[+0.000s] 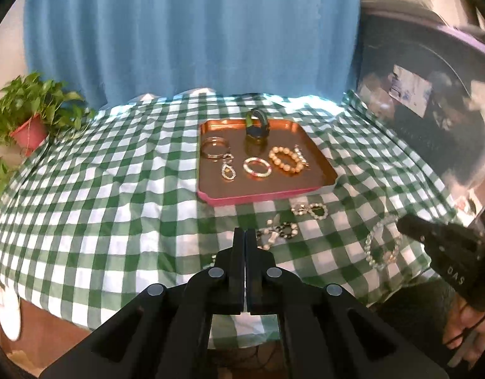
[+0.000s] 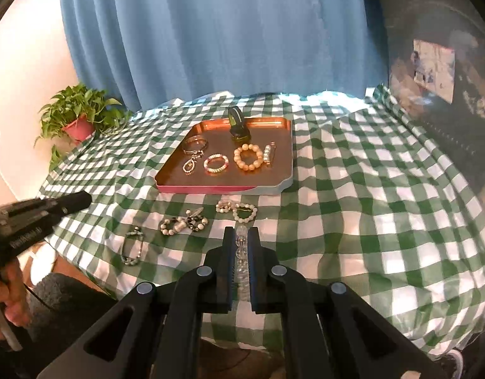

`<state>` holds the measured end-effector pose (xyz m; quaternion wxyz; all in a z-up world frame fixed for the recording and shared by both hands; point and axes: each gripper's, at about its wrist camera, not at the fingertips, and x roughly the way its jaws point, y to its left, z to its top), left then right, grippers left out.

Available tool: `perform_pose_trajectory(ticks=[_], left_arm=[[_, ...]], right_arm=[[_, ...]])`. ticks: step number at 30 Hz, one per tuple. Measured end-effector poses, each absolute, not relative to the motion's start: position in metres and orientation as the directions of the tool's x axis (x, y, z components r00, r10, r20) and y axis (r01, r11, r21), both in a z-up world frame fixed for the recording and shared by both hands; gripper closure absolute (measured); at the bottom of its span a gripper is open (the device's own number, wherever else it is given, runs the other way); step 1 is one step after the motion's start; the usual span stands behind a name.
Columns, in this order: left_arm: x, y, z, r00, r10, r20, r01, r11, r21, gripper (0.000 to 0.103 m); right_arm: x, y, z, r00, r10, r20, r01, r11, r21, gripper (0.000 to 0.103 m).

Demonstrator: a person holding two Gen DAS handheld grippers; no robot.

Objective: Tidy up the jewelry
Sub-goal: 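Lift and carry both held pieces from the pile toward the copper tray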

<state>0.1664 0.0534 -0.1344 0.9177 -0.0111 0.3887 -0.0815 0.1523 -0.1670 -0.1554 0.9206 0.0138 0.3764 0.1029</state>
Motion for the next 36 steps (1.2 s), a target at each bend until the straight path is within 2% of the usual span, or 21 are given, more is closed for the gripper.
perform_pose_trajectory(ticks=[7,11,14,17,21,22,24,26,27,28,29,32,33,34,36], left_arm=[[0.171,0.102,-0.158,0.637,-0.247,-0.730,0.090,0.965,-0.248,0.103],[0.171,0.100,-0.179,0.598,-0.285,-0.749,0.126,0.956,-0.263,0.103],[0.176,0.088,-0.202,0.538,-0.262,-0.801,0.134,0.965,-0.226,0.095],[0.186,0.084,-0.225,0.497,-0.224,-0.838,0.103,0.974,-0.199,0.082],[0.196,0.081,-0.243,0.474,-0.220,-0.852,0.096,0.975,-0.198,0.051],[0.195,0.079,-0.244,0.488,-0.217,-0.845,0.114,0.976,-0.185,0.039],[0.192,0.067,-0.247,0.501,-0.178,-0.847,0.173,0.979,-0.103,0.034],[0.189,0.061,-0.251,0.531,-0.130,-0.837,0.196,0.980,-0.028,0.037],[0.188,0.063,-0.250,0.544,-0.142,-0.827,0.194,0.980,-0.041,0.052],[0.190,0.068,-0.249,0.551,-0.142,-0.822,0.183,0.982,-0.047,0.085],[0.192,0.074,-0.248,0.542,-0.156,-0.826,0.170,0.983,-0.074,0.094],[0.201,0.093,-0.248,0.511,-0.247,-0.823,0.129,0.969,-0.211,0.095],[0.202,0.093,-0.248,0.507,-0.246,-0.826,0.134,0.969,-0.207,0.095],[0.202,0.092,-0.246,0.508,-0.241,-0.827,0.134,0.971,-0.200,0.098],[0.202,0.092,-0.241,0.512,-0.268,-0.816,0.131,0.963,-0.234,0.098]], right_arm=[[0.153,-0.159,-0.161,0.660,0.236,-0.713,-0.204,0.970,0.133,0.097],[0.158,-0.147,-0.162,0.626,0.348,-0.698,-0.264,0.937,0.230,0.097],[0.163,-0.139,-0.170,0.598,0.412,-0.688,-0.295,0.911,0.290,0.097],[0.175,-0.137,-0.192,0.582,0.396,-0.710,-0.285,0.917,0.278,0.097],[0.188,-0.144,-0.228,0.555,0.337,-0.761,-0.254,0.939,0.230,0.097],[0.190,-0.145,-0.233,0.551,0.323,-0.769,-0.250,0.943,0.217,0.096],[0.191,-0.146,-0.241,0.546,0.300,-0.782,-0.256,0.949,0.185,0.094],[0.193,-0.144,-0.247,0.542,0.266,-0.797,-0.263,0.955,0.139,0.090],[0.192,-0.144,-0.246,0.549,0.267,-0.792,-0.272,0.953,0.133,0.086],[0.193,-0.143,-0.246,0.550,0.267,-0.792,-0.281,0.951,0.125,0.082],[0.193,-0.141,-0.247,0.553,0.266,-0.790,-0.290,0.950,0.116,0.080],[0.192,-0.136,-0.248,0.575,0.237,-0.783,-0.310,0.949,0.060,0.081],[0.190,-0.133,-0.248,0.585,0.215,-0.782,-0.316,0.948,0.024,0.085],[0.190,-0.130,-0.248,0.599,0.176,-0.781,-0.312,0.950,-0.026,0.096],[0.190,-0.131,-0.248,0.602,0.177,-0.779,-0.313,0.949,-0.026,0.096]])
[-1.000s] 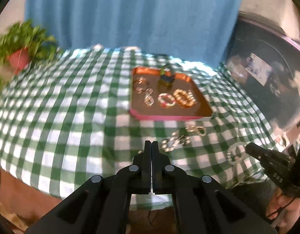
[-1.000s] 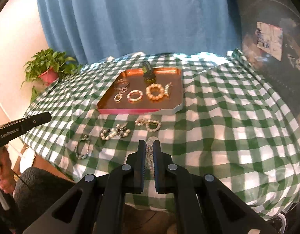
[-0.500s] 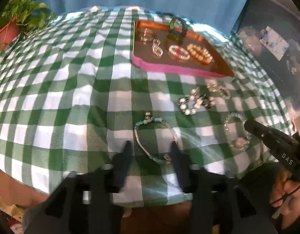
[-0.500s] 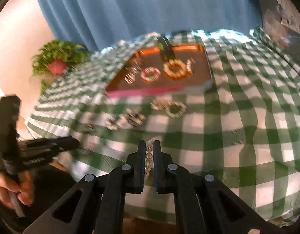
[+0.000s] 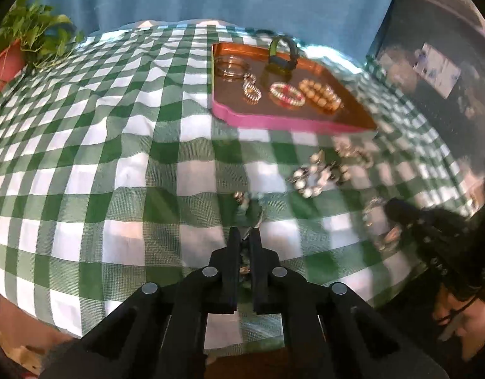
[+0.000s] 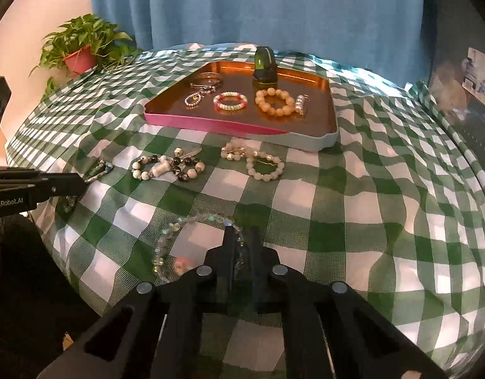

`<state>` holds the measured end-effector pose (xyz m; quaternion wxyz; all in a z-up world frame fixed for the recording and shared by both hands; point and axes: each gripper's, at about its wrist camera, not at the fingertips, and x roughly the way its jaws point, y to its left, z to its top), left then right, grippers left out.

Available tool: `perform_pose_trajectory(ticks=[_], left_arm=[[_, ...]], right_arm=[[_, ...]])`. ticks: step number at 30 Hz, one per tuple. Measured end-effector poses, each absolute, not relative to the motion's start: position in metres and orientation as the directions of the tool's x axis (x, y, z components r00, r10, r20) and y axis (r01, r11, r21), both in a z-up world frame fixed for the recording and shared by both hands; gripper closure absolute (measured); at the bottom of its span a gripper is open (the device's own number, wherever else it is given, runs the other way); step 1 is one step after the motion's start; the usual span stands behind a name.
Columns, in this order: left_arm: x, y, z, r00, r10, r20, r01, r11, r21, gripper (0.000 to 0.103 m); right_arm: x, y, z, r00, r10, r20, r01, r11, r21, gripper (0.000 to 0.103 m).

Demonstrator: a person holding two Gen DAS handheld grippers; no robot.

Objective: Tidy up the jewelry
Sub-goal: 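Lift and carry both held pieces from the pile toward the copper tray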

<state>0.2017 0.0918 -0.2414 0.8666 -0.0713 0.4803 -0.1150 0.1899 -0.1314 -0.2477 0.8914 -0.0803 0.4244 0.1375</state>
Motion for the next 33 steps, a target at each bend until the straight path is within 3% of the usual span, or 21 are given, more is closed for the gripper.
perform_pose_trajectory(ticks=[18,23,33], left_arm=[[0.210,0.094,-0.147,0.582,-0.377,-0.720,0.149,0.920,-0.362,0.098],[0.210,0.097,-0.121,0.592,-0.419,-0.688,0.143,0.895,-0.422,0.098],[0.189,0.065,-0.061,0.644,-0.404,-0.650,0.213,0.910,-0.356,0.098]], right_arm=[[0.188,-0.142,-0.189,0.637,0.276,-0.719,-0.287,0.952,0.112,0.097],[0.184,-0.147,-0.158,0.665,0.254,-0.703,-0.281,0.956,0.081,0.097],[0.166,-0.152,-0.104,0.704,0.213,-0.677,-0.222,0.972,0.075,0.097]])
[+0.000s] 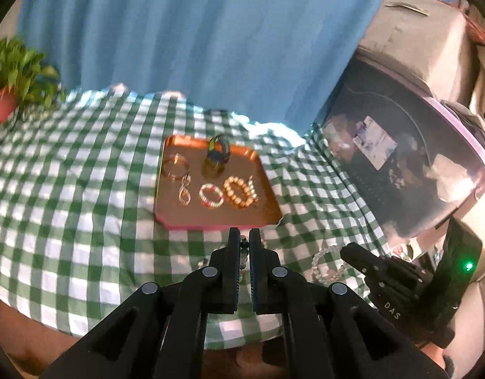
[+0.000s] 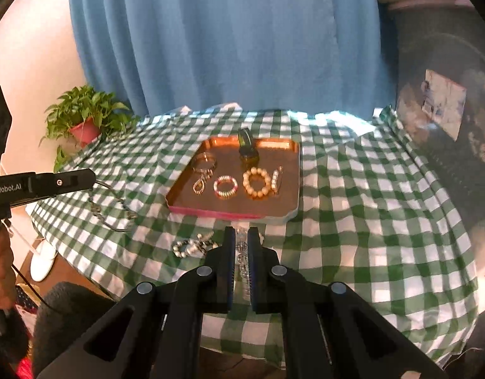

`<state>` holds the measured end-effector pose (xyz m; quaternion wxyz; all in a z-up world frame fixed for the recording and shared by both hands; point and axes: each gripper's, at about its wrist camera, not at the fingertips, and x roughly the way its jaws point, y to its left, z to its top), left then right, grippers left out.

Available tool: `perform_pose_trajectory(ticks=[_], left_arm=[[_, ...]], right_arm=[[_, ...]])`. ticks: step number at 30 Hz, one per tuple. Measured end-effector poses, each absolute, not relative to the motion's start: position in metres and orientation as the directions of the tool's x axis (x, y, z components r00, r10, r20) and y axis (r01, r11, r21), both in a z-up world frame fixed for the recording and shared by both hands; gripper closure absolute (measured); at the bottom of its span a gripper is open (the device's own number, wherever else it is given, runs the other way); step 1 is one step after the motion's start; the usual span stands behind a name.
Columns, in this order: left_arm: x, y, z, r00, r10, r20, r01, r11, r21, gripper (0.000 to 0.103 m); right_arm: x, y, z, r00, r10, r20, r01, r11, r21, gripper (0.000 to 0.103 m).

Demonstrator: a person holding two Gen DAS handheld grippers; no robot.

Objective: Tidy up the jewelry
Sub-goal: 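Lift and carry both held pieces from the pile toward the copper tray, then lower both pieces onto the tray and open both tools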

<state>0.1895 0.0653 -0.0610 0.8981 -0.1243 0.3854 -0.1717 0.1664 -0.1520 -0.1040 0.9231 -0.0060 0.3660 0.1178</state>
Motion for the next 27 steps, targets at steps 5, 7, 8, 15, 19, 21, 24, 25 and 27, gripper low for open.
perform_pose_trajectory(ticks=[5,7,8,15,19,21,24,25,27], left_arm=[[0.185,0.049,-0.033,0.697,-0.371,-0.613,0.254,0.928,-0.273,0.098],[0.189,0.050,-0.027,0.703,-0.380,-0.601,0.264,0.924,-0.276,0.098],[0.191,0.051,-0.025,0.706,-0.381,-0.597,0.265,0.924,-0.275,0.098],[0.220,0.058,-0.033,0.702,-0.418,-0.577,0.278,0.906,-0.319,0.098],[0.248,0.065,-0.057,0.679,-0.416,-0.605,0.253,0.906,-0.339,0.098],[0.263,0.068,-0.071,0.654,-0.432,-0.621,0.247,0.898,-0.365,0.098],[0.290,0.075,-0.099,0.621,-0.446,-0.645,0.220,0.889,-0.402,0.098],[0.295,0.077,-0.105,0.611,-0.454,-0.648,0.217,0.884,-0.415,0.098],[0.308,0.077,-0.120,0.590,-0.475,-0.652,0.208,0.870,-0.446,0.098]], right_arm=[[0.164,-0.141,-0.073,0.739,0.221,-0.637,-0.237,0.969,0.062,0.097],[0.166,-0.139,-0.065,0.743,0.236,-0.626,-0.245,0.967,0.075,0.097],[0.168,-0.138,-0.060,0.745,0.249,-0.619,-0.252,0.964,0.084,0.097],[0.187,-0.130,-0.048,0.755,0.270,-0.598,-0.286,0.956,0.070,0.097],[0.210,-0.128,-0.063,0.737,0.274,-0.618,-0.298,0.952,0.068,0.097],[0.224,-0.130,-0.076,0.722,0.273,-0.636,-0.296,0.952,0.073,0.097],[0.243,-0.135,-0.098,0.698,0.275,-0.661,-0.289,0.953,0.092,0.097],[0.249,-0.137,-0.104,0.692,0.275,-0.667,-0.286,0.953,0.096,0.097],[0.262,-0.139,-0.117,0.678,0.280,-0.679,-0.283,0.953,0.110,0.097]])
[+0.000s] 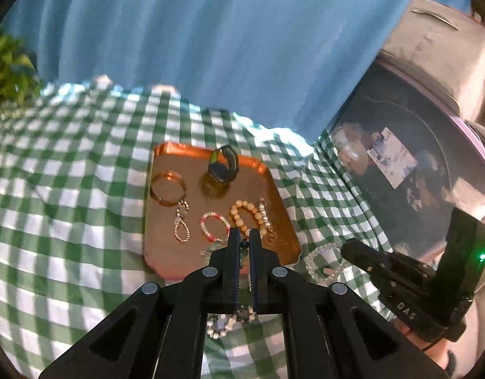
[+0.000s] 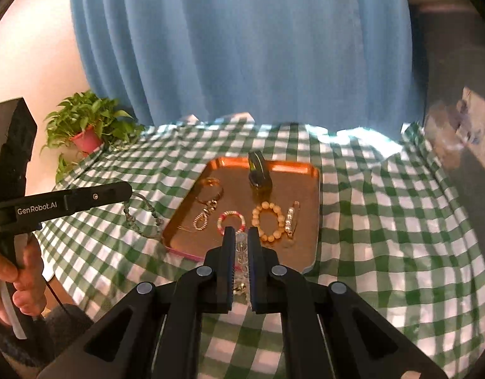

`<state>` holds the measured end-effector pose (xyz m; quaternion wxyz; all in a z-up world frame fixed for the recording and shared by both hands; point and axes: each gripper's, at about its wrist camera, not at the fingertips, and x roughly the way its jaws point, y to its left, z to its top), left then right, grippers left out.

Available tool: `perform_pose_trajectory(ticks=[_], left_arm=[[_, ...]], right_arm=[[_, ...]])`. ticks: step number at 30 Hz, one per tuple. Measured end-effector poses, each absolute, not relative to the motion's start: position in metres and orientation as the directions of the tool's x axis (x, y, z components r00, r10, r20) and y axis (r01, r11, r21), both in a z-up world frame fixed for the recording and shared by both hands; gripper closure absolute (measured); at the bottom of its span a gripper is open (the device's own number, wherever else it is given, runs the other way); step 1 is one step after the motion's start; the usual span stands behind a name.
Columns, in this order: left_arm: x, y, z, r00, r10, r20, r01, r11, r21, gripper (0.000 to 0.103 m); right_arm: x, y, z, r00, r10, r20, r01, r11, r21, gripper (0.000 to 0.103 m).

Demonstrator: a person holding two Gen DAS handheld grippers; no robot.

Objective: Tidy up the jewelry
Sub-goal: 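Lower both pieces onto the tray and open both tools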

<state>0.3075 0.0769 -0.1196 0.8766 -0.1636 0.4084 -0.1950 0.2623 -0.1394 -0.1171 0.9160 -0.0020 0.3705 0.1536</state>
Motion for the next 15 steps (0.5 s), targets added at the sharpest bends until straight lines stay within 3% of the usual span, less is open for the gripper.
perform_pose_trajectory(ticks=[9,11,15], left_arm=[[0.348,0.052,-0.149,0.519,-0.596,-0.613,0.266,0.794,-0.547,0.098],[0.354,0.050,-0.160,0.523,-0.580,-0.624,0.258,0.806,-0.533,0.098],[0.369,0.055,-0.209,0.500,-0.471,-0.727,0.161,0.875,-0.456,0.098]], right_arm=[[0.318,-0.135,-0.155,0.612,0.374,-0.697,-0.321,0.923,0.213,0.097],[0.327,-0.132,-0.162,0.598,0.395,-0.697,-0.338,0.913,0.228,0.097],[0.345,-0.131,-0.200,0.545,0.384,-0.745,-0.329,0.916,0.232,0.097]])
